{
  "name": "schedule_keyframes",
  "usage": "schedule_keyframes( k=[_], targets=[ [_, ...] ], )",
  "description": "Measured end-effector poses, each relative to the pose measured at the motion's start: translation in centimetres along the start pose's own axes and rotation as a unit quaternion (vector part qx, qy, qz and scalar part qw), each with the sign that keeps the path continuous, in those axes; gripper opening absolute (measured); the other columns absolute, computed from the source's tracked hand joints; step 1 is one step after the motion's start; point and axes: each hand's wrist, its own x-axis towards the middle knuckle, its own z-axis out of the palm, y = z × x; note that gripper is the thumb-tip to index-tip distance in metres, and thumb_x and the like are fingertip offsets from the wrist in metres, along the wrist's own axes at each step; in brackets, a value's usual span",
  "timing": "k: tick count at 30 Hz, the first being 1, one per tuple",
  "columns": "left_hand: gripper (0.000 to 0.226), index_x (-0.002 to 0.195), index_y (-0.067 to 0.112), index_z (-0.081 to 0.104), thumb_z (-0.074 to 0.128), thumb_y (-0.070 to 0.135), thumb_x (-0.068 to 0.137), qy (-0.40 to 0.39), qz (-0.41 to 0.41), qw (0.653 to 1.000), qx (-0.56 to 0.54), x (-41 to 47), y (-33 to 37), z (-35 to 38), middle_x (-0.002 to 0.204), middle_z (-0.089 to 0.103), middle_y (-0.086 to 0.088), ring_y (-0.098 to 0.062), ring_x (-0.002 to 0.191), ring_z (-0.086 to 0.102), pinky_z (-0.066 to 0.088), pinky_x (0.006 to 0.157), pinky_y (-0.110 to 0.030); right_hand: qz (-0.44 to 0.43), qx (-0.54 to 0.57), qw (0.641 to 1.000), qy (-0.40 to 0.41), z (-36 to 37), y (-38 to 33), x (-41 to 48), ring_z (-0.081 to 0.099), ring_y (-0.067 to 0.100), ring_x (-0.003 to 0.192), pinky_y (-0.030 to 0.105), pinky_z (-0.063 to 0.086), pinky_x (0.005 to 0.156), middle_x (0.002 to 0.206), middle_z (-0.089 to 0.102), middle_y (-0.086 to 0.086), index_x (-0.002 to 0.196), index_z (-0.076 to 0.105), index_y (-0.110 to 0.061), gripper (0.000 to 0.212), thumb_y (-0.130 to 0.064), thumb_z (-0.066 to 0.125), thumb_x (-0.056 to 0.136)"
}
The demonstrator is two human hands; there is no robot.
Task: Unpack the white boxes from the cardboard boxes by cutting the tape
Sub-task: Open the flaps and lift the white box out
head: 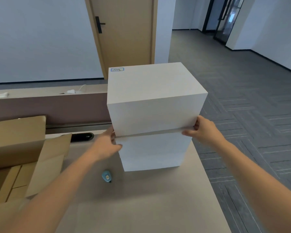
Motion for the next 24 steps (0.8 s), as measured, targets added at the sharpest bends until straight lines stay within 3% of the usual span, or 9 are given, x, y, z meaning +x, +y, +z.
schedule_keyframes(
  k=[2, 6, 9, 13, 16, 19, 24],
  targets=[
    [0.046, 0.125, 0.026, 0.055, 0.077, 0.019, 0.085, 0.065, -0.027, 0.997, 0.015, 0.2, 0.4, 0.6, 0.115, 0.066, 0.006, -0.016, 0.105, 0.063, 0.052, 0.094, -0.035, -0.015, -0.015, 0.999, 0.044, 0.6, 0.0, -0.1, 0.065, 0.018, 0.100, 0.038, 0.056, 0.082, 0.107, 0.069, -0.002, 0.120, 0.059, -0.014, 0.056, -0.037, 0.084, 0.075],
    [0.032, 0.107, 0.019, 0.067, 0.082, 0.031, 0.081, 0.128, -0.050, 0.989, 0.051, 0.2, 0.8, 0.5, 0.098, 0.071, 0.002, -0.019, 0.093, 0.066, 0.053, 0.080, -0.035, -0.041, -0.026, 0.994, 0.093, 1.1, 0.4, -0.7, 0.068, 0.017, 0.093, 0.036, 0.056, 0.078, 0.097, 0.073, -0.003, 0.106, 0.065, -0.013, 0.042, -0.038, 0.083, 0.077],
    [0.027, 0.095, 0.019, 0.072, 0.083, 0.037, 0.078, 0.115, -0.076, 0.986, 0.096, 0.5, 1.2, -0.5, 0.090, 0.073, 0.000, -0.018, 0.087, 0.067, 0.053, 0.076, -0.033, -0.047, -0.020, 0.993, 0.109, 0.9, 0.4, -0.8, 0.068, 0.014, 0.083, 0.035, 0.056, 0.073, 0.087, 0.074, -0.004, 0.090, 0.070, -0.016, 0.030, -0.037, 0.084, 0.075],
    [0.039, 0.098, 0.017, 0.075, 0.082, 0.047, 0.076, 0.057, -0.175, 0.973, 0.142, 1.6, 2.1, -1.4, 0.098, 0.073, -0.003, -0.021, 0.093, 0.068, 0.054, 0.084, -0.033, -0.022, -0.043, 0.996, 0.072, 0.4, 0.2, -0.6, 0.067, 0.017, 0.079, 0.041, 0.058, 0.070, 0.079, 0.072, -0.007, 0.085, 0.074, -0.018, 0.030, -0.045, 0.080, 0.077],
    [0.041, 0.103, 0.015, 0.071, 0.079, 0.048, 0.079, 0.052, -0.164, 0.967, 0.188, 1.6, 3.0, -1.3, 0.101, 0.071, -0.006, -0.024, 0.096, 0.066, 0.053, 0.084, -0.034, -0.026, -0.056, 0.996, 0.068, 0.3, 0.2, -0.5, 0.065, 0.021, 0.073, 0.043, 0.057, 0.064, 0.072, 0.070, -0.003, 0.076, 0.071, -0.017, 0.030, -0.045, 0.079, 0.080],
    [0.040, 0.106, 0.014, 0.069, 0.075, 0.047, 0.084, 0.032, -0.153, 0.965, 0.211, 1.2, 3.5, -1.7, 0.103, 0.069, -0.007, -0.025, 0.098, 0.064, 0.052, 0.084, -0.035, -0.044, -0.054, 0.995, 0.078, 0.6, 0.5, -0.6, 0.051, 0.016, 0.055, 0.033, 0.041, 0.051, 0.054, 0.057, -0.006, 0.057, 0.057, -0.022, 0.037, -0.040, 0.080, 0.080],
    [0.036, 0.099, 0.007, 0.073, 0.078, 0.038, 0.082, 0.000, -0.168, 0.970, 0.177, 1.6, 3.4, -2.5, 0.097, 0.075, -0.010, -0.025, 0.092, 0.071, 0.056, 0.091, -0.040, -0.048, -0.038, 0.995, 0.078, 0.4, 0.9, -0.5, 0.055, 0.028, 0.059, 0.039, 0.047, 0.056, 0.060, 0.064, 0.006, 0.065, 0.067, -0.008, 0.035, -0.037, 0.084, 0.075]
  ],
)
